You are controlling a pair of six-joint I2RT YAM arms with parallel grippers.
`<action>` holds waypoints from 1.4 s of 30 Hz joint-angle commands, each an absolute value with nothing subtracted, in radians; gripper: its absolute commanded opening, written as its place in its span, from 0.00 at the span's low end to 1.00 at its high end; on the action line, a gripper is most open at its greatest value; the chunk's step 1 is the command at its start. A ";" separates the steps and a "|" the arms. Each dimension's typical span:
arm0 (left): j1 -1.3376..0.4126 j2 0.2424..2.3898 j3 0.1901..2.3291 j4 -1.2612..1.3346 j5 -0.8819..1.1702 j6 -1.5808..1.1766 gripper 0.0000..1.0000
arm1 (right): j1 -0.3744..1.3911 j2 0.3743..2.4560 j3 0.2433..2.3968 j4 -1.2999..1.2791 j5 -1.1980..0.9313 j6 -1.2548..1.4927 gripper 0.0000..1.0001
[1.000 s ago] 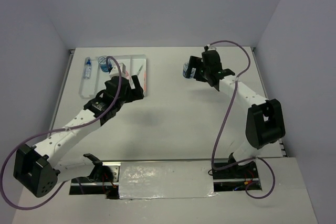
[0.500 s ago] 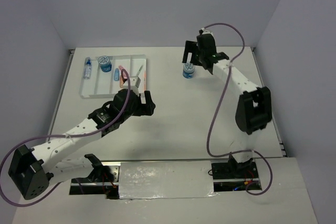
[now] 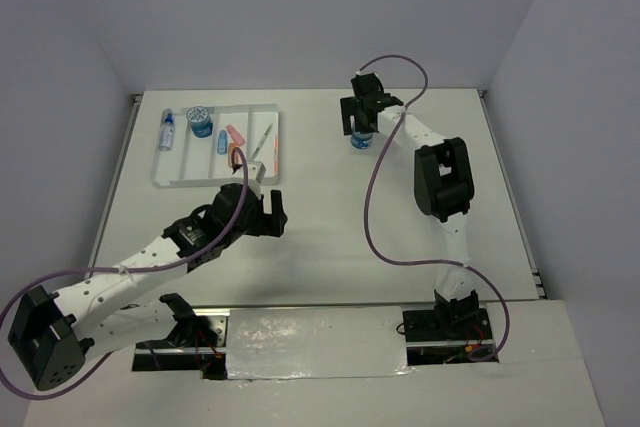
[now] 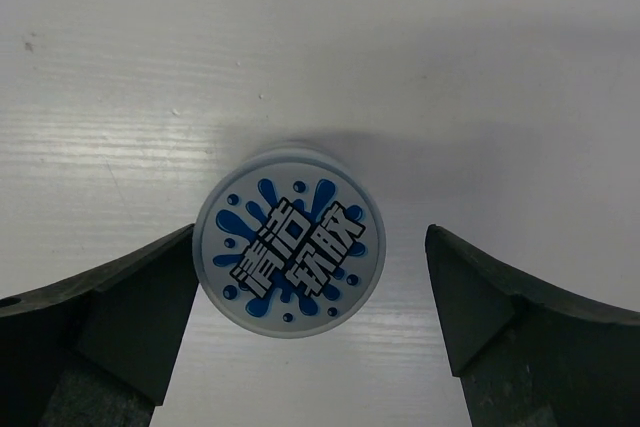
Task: Sort the stationery into containers
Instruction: Pick up the stationery from the center of the board.
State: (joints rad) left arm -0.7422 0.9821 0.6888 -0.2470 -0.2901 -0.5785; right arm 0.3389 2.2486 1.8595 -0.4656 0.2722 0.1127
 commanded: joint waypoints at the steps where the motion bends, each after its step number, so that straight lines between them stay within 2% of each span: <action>1: -0.747 1.017 0.689 -0.206 -0.281 -0.557 0.99 | 0.348 2.270 1.911 -0.454 0.258 0.084 0.97; 6: -0.747 1.042 0.699 -0.193 -0.253 -0.543 0.99 | 0.348 2.272 1.893 -0.423 0.242 0.072 0.90; 11: -0.747 1.049 0.689 -0.180 -0.244 -0.540 0.99 | 0.351 2.240 1.859 -0.391 0.223 0.081 0.66; 12: -0.747 1.052 0.687 -0.175 -0.241 -0.543 0.99 | 0.350 2.232 1.842 -0.387 0.204 0.083 0.58; 14: -0.747 1.061 0.678 -0.164 -0.233 -0.548 0.99 | 0.351 2.218 1.824 -0.373 0.186 0.087 0.51; 16: -0.747 1.074 0.672 -0.149 -0.232 -0.549 0.99 | 0.350 2.218 1.827 -0.385 0.167 0.100 0.34; 18: -0.747 1.086 0.667 -0.120 -0.235 -0.552 0.99 | 0.354 2.209 1.821 -0.394 0.179 0.116 0.00; 23: -0.749 1.094 0.638 0.049 -0.157 -0.516 0.99 | 0.386 2.030 1.667 -0.367 0.176 0.183 0.00; 24: -0.761 1.071 0.624 0.143 -0.074 -0.491 0.99 | 0.428 1.916 1.613 -0.394 0.160 0.175 0.00; 30: -0.816 1.043 0.568 0.366 -0.043 -0.385 0.99 | 0.535 1.703 1.548 -0.630 -0.035 0.156 0.00; 34: -0.908 1.055 0.554 0.446 -0.142 -0.240 0.99 | 0.697 1.562 1.519 -0.724 -0.002 0.135 0.00; 37: -0.930 1.065 0.558 0.454 -0.216 -0.233 0.97 | 0.753 1.476 1.482 -0.753 0.048 0.155 0.00; 42: -0.933 0.947 0.468 0.593 -0.169 -0.267 0.95 | 0.870 1.393 1.468 -0.831 0.150 0.163 0.00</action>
State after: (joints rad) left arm -0.9283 1.0172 0.5007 0.4351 -0.1631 -0.2867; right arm 0.8345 1.4326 1.4803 -0.7563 0.0628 0.1600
